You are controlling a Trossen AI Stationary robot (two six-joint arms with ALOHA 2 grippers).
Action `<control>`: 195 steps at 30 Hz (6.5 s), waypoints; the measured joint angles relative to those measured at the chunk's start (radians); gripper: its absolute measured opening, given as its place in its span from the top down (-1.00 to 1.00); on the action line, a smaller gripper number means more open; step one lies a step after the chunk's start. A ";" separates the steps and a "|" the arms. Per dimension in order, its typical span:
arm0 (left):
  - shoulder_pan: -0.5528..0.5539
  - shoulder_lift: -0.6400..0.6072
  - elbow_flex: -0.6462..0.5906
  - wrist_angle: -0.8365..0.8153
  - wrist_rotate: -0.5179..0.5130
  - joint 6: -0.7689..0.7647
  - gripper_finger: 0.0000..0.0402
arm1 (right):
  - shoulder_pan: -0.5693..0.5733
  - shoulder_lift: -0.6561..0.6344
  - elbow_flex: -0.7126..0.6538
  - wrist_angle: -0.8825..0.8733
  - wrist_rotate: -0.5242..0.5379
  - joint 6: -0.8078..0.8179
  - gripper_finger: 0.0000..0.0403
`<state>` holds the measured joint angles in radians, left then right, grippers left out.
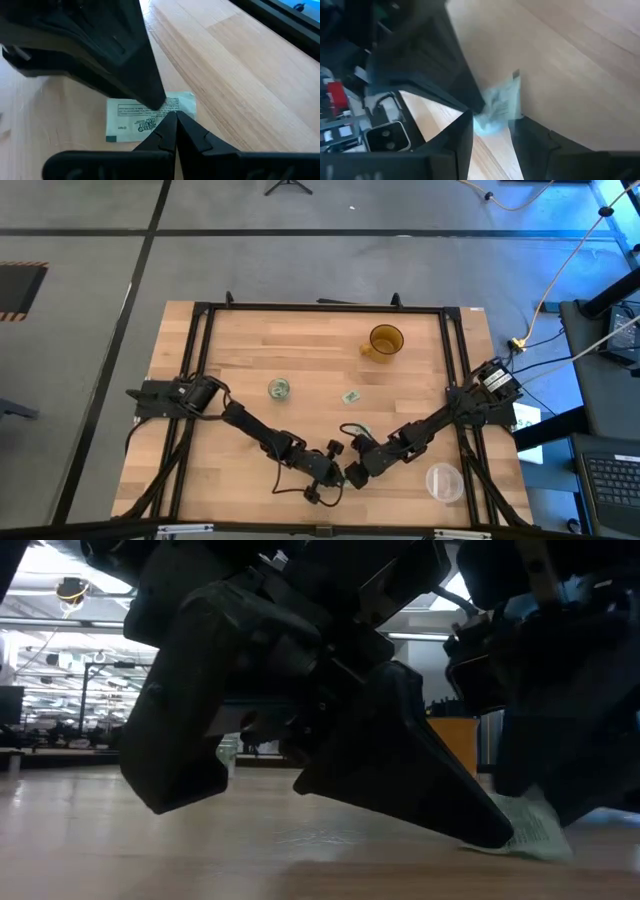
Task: Pick and place Stevia / Truvia into bins
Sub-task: Put the stevia packet into the transparent container
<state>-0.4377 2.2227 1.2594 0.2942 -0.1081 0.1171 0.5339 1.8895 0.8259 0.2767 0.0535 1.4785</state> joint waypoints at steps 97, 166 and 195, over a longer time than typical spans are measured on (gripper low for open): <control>0.165 -0.965 -0.355 -0.269 -0.211 -0.628 0.18 | -0.366 -0.398 0.469 -0.663 0.017 -1.196 0.99; 0.302 -0.904 -0.353 -0.138 0.033 -0.505 0.98 | -0.369 -0.328 0.468 -0.562 -0.029 -1.204 0.88; 0.518 -1.384 -0.736 -0.015 0.082 -0.261 0.98 | -0.371 -0.363 0.469 -0.776 -0.012 -1.139 0.21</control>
<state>0.0800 0.8386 0.5232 0.2792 -0.0260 -0.1444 0.1633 1.5261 1.2945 -0.4995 0.0411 0.3395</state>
